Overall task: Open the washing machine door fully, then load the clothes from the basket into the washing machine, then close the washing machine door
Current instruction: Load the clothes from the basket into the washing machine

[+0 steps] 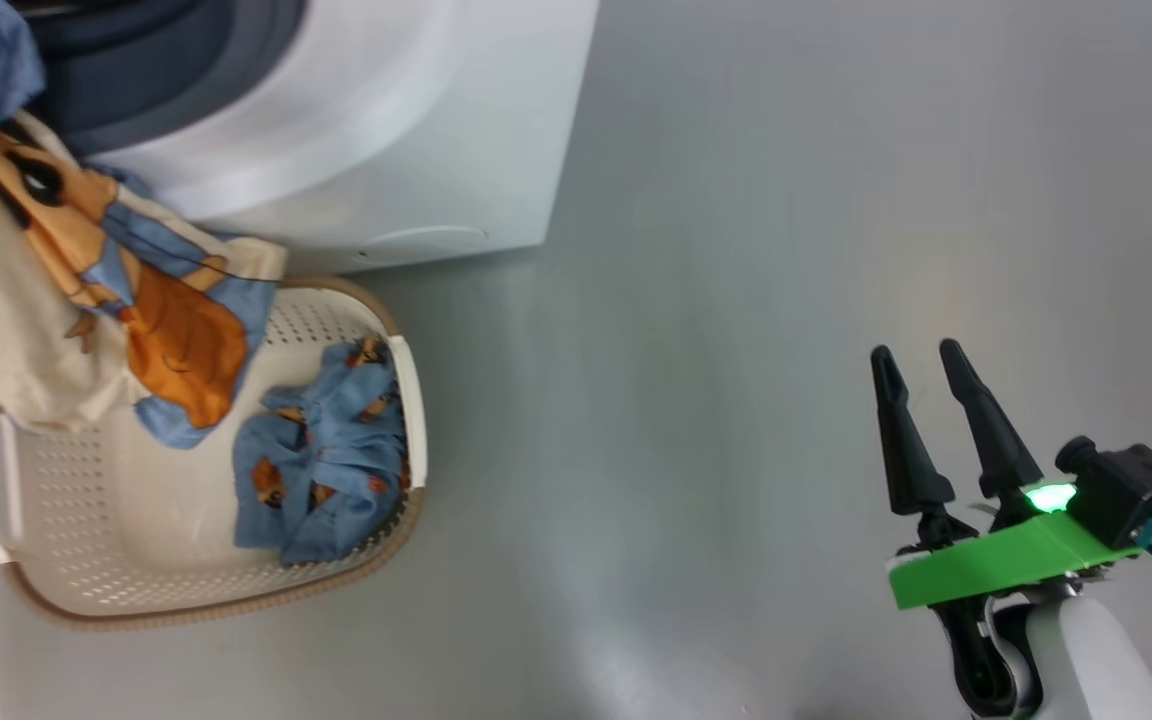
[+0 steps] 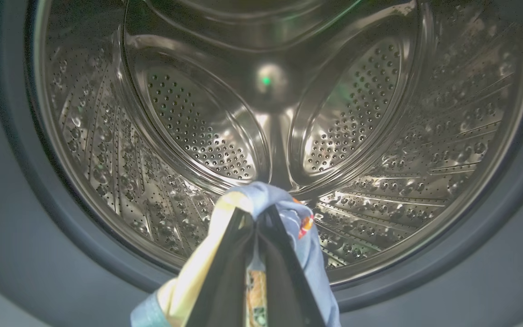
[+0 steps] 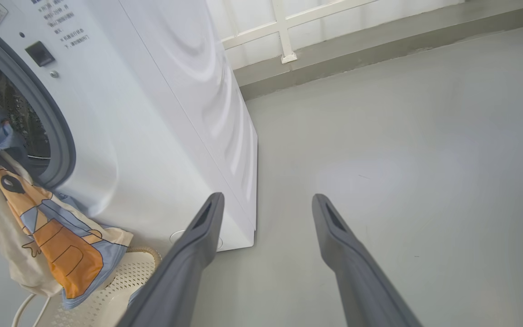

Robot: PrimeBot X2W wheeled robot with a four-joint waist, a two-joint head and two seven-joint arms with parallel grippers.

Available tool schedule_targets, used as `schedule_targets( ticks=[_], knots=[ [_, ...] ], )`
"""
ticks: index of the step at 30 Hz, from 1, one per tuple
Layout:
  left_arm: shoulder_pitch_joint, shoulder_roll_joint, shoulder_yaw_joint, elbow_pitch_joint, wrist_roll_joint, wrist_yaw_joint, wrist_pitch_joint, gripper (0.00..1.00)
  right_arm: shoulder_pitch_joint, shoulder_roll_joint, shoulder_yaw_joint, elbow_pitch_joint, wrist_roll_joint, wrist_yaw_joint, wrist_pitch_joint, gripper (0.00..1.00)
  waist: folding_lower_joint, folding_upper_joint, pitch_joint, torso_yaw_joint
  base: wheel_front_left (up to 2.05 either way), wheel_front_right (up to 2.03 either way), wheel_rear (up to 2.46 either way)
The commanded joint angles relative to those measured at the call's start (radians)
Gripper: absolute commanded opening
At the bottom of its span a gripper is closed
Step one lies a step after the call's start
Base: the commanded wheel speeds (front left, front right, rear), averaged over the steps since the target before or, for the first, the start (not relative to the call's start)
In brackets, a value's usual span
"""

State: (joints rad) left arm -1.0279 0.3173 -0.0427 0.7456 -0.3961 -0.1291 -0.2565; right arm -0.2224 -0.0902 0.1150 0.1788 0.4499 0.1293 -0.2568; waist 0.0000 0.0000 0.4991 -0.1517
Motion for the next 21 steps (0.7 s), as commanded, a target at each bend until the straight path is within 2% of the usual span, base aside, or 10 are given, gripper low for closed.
schedule_targets(
  ticks=[1, 10, 13, 17, 21],
  knots=[
    [-0.037, 0.057, 0.014, 0.004, -0.011, -0.002, -0.005, 0.0, -0.008, 0.005, 0.03, -0.026, -0.001, 0.001, -0.005, 1.0, 0.0, 0.0, 0.053, -0.041, 0.0, 0.0, 0.0],
    [-0.239, 0.101, -0.071, 0.315, -0.025, -0.002, 0.008, 0.0, -0.047, 0.026, 0.068, -0.034, -0.001, 0.001, -0.005, 1.0, 0.0, 0.0, 0.124, -0.103, 0.0, 0.0, 0.0],
    [-0.288, 0.116, -0.079, 0.377, -0.028, -0.002, 0.009, 0.0, -0.053, 0.03, 0.079, -0.035, 0.001, 0.001, -0.005, 1.0, 0.0, 0.0, 0.136, -0.119, 0.0, 0.0, 0.0],
    [-0.353, 0.14, -0.092, 0.396, -0.012, -0.001, 0.0, 0.0, -0.056, 0.034, 0.091, -0.035, 0.004, 0.001, -0.005, 1.0, 0.0, 0.0, 0.148, -0.136, 0.0, 0.0, 0.0],
    [-0.397, 0.162, -0.078, 0.31, 0.011, 0.02, -0.004, 0.0, -0.061, 0.036, 0.094, -0.039, 0.006, 0.001, -0.005, 1.0, 0.0, 0.0, 0.163, -0.142, 0.0, 0.0, 0.0]
  ],
)
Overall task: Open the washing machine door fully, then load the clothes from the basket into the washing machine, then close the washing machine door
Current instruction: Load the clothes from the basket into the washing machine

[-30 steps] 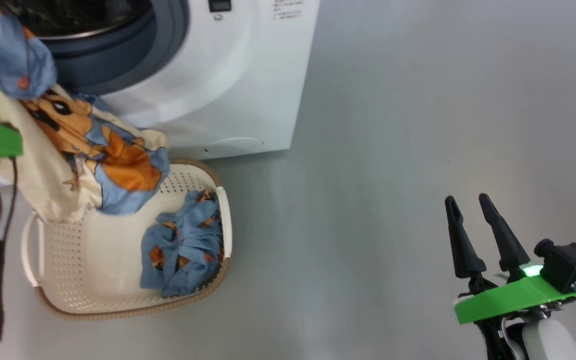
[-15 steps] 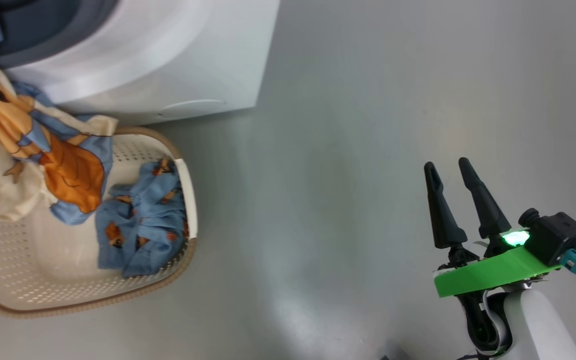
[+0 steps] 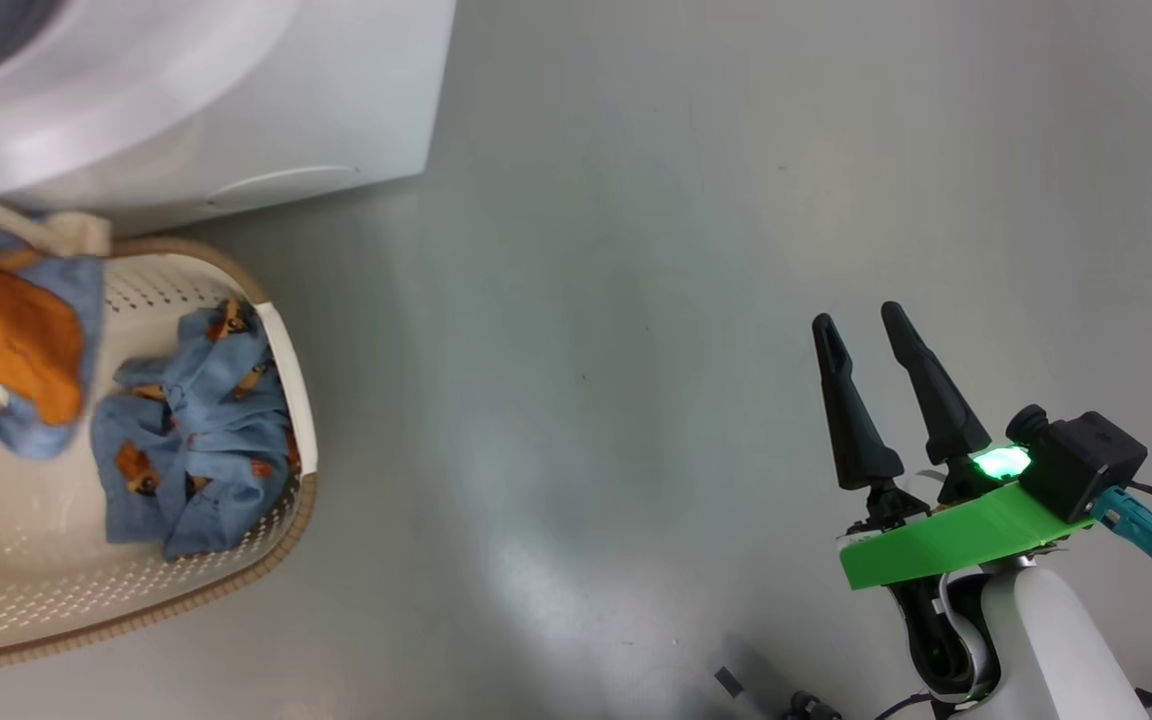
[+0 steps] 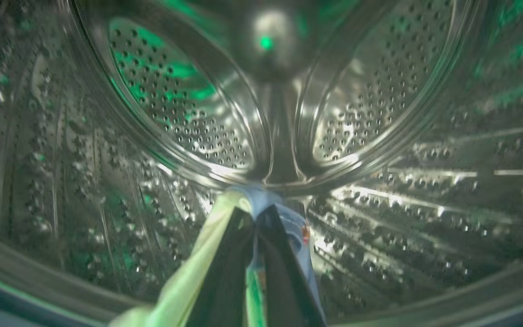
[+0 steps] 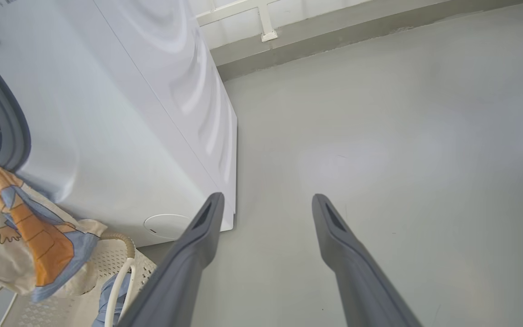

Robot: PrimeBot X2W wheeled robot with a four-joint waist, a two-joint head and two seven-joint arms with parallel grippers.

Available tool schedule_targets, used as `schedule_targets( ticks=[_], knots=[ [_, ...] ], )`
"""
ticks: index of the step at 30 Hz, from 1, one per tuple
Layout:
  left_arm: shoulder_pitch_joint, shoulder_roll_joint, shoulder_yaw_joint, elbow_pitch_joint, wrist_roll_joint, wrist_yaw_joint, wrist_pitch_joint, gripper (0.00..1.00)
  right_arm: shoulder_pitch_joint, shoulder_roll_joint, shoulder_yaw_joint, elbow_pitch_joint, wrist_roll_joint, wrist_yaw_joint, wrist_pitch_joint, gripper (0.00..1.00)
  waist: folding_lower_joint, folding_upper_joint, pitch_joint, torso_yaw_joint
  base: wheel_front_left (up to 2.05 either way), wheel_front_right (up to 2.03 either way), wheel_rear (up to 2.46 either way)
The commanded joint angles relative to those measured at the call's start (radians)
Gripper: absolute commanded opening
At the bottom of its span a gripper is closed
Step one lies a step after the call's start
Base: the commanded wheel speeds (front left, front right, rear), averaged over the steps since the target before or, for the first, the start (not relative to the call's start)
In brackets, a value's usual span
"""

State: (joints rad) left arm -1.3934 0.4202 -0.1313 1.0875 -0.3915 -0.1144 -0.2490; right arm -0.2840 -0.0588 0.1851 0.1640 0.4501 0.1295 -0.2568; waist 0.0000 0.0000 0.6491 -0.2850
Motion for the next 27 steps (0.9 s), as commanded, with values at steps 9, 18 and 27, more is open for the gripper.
schedule_targets(
  ticks=[9, 18, 27],
  knots=[
    [0.017, 0.058, 0.159, -0.384, 0.106, 0.041, -0.013, 0.0, -0.02, 0.008, 0.03, -0.031, 0.01, 0.001, -0.005, 1.0, 0.0, 0.0, 0.045, -0.019, 0.0, 0.0, 0.0],
    [0.069, 0.028, 0.162, -0.17, 0.154, 0.011, -0.013, 0.0, -0.021, 0.008, 0.043, -0.029, 0.028, 0.001, -0.005, 1.0, 0.0, 0.0, 0.035, -0.013, 0.0, 0.0, 0.0],
    [-0.024, 0.02, 0.115, 0.081, 0.167, 0.001, -0.009, 1.0, -0.018, 0.008, 0.042, -0.024, 0.026, 0.001, -0.005, 1.0, 0.0, 0.0, 0.016, 0.0, 0.0, 0.0, 0.0]
  ],
)
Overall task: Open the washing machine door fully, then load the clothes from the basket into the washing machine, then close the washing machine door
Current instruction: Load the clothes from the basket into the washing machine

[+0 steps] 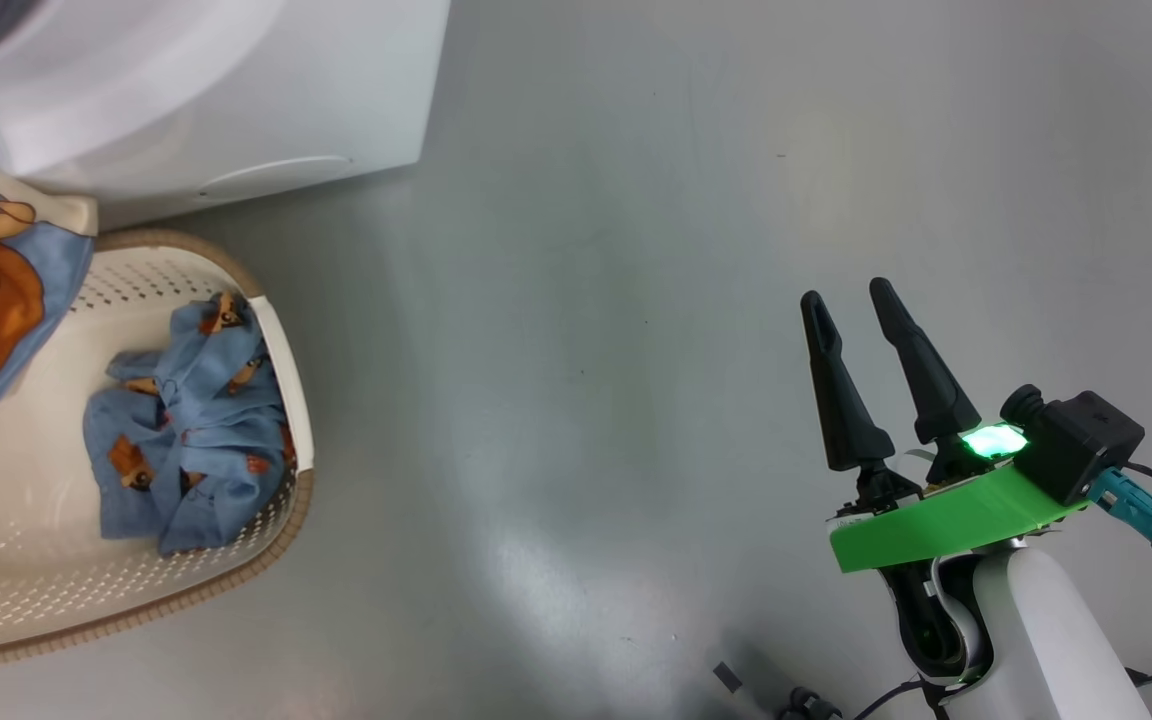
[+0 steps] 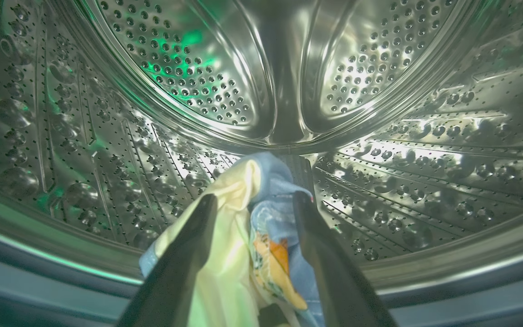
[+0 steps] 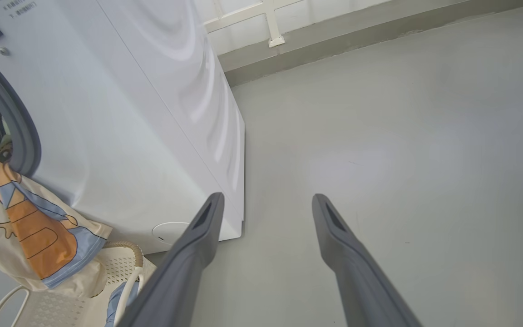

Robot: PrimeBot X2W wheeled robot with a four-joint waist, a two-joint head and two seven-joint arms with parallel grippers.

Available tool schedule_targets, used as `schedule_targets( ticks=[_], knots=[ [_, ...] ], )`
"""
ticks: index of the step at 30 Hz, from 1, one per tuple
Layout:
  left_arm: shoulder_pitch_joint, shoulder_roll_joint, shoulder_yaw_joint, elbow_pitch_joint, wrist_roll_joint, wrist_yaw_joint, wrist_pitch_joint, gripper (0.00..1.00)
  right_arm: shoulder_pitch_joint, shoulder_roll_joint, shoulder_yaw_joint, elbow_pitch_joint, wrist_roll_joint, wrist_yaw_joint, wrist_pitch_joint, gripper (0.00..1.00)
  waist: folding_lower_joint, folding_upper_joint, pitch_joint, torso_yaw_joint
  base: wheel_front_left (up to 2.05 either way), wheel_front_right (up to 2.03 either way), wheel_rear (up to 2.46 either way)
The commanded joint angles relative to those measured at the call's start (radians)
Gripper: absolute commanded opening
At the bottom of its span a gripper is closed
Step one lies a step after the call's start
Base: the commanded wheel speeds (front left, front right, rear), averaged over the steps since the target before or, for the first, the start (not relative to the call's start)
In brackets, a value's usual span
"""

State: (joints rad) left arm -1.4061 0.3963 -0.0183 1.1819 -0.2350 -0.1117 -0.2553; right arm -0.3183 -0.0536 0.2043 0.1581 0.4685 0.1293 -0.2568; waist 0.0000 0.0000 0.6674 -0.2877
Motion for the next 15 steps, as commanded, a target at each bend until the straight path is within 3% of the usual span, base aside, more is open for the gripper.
schedule_targets(
  ticks=[1, 8, 15],
  knots=[
    [-0.017, 0.043, 0.0, -0.002, 0.009, -0.003, -0.003, 1.0, 0.016, 0.003, 0.023, -0.018, 0.007, 0.001, -0.005, 1.0, 0.0, 0.0, -0.005, 0.004, 0.0, 0.0, 0.0],
    [-0.014, 0.024, 0.005, 0.025, -0.021, -0.011, -0.006, 1.0, 0.015, 0.003, 0.021, -0.014, -0.001, 0.001, -0.005, 1.0, 0.0, 0.0, -0.021, 0.015, 0.0, 0.0, 0.0],
    [0.082, 0.003, 0.038, -0.092, -0.054, -0.016, -0.006, 1.0, 0.02, 0.003, 0.017, -0.011, -0.009, 0.001, -0.005, 1.0, 0.0, 0.0, -0.048, 0.027, 0.0, 0.0, 0.0]
  ],
)
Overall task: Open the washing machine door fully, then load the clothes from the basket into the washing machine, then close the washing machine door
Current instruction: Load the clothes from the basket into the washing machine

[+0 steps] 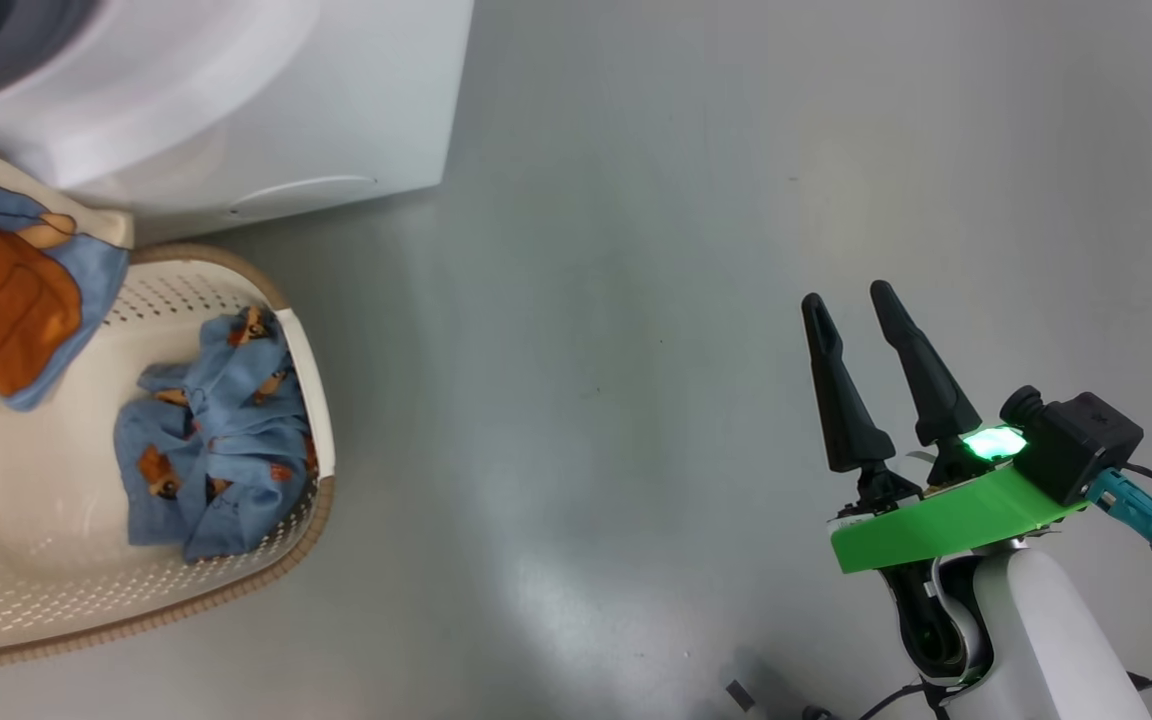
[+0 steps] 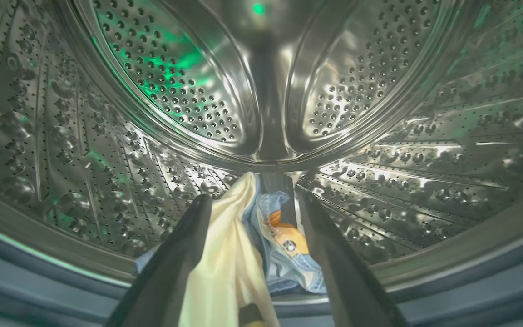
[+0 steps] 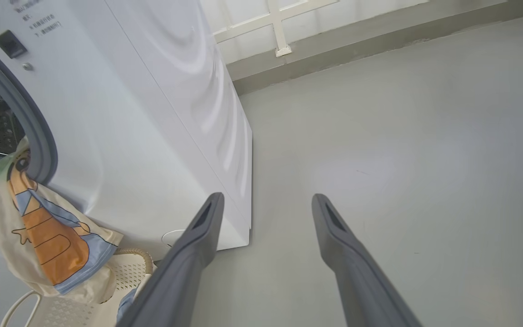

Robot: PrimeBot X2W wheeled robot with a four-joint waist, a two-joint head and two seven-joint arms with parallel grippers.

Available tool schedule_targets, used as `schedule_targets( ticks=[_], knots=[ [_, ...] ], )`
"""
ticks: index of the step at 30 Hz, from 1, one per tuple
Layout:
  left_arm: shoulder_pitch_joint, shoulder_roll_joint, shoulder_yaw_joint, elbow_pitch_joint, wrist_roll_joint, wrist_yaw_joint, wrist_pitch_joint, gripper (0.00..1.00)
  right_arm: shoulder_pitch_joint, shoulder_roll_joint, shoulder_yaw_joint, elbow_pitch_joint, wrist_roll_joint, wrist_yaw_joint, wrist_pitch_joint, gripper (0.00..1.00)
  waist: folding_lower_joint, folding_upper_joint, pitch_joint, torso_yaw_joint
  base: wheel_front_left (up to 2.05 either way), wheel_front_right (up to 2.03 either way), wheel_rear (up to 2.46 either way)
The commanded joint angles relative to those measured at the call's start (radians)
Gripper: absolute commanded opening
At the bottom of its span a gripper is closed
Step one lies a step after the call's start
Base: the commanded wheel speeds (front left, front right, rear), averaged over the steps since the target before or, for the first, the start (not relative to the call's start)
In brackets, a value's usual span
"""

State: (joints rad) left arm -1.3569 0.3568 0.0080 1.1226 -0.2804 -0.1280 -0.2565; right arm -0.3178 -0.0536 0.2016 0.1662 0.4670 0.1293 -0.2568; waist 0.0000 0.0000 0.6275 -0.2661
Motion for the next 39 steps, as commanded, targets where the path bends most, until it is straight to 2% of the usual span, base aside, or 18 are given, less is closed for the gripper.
schedule_targets(
  ticks=[1, 12, 24, 39],
  knots=[
    [0.033, 0.042, 0.012, -0.032, -0.008, 0.0, -0.005, 1.0, 0.019, 0.003, 0.019, -0.019, -0.008, 0.001, -0.005, 1.0, 0.0, 0.0, -0.008, 0.006, 0.0, 0.0, 0.0],
    [0.203, -0.011, 0.062, -0.211, -0.009, -0.002, -0.005, 1.0, 0.028, -0.008, -0.002, -0.019, -0.022, 0.001, -0.005, 1.0, 0.0, 0.0, -0.047, 0.041, 0.0, 0.0, 0.0],
    [0.436, -0.072, 0.059, -0.422, -0.026, -0.003, -0.005, 1.0, 0.05, -0.04, -0.021, -0.014, -0.023, 0.001, -0.005, 1.0, 0.0, 0.0, -0.122, 0.088, 0.0, 0.0, 0.0],
    [0.762, -0.1, 0.052, -0.698, -0.052, -0.003, -0.005, 1.0, 0.084, -0.07, -0.045, -0.022, -0.027, 0.001, -0.005, 1.0, 0.0, 0.0, -0.169, 0.13, 0.0, 0.0, 0.0]
  ],
)
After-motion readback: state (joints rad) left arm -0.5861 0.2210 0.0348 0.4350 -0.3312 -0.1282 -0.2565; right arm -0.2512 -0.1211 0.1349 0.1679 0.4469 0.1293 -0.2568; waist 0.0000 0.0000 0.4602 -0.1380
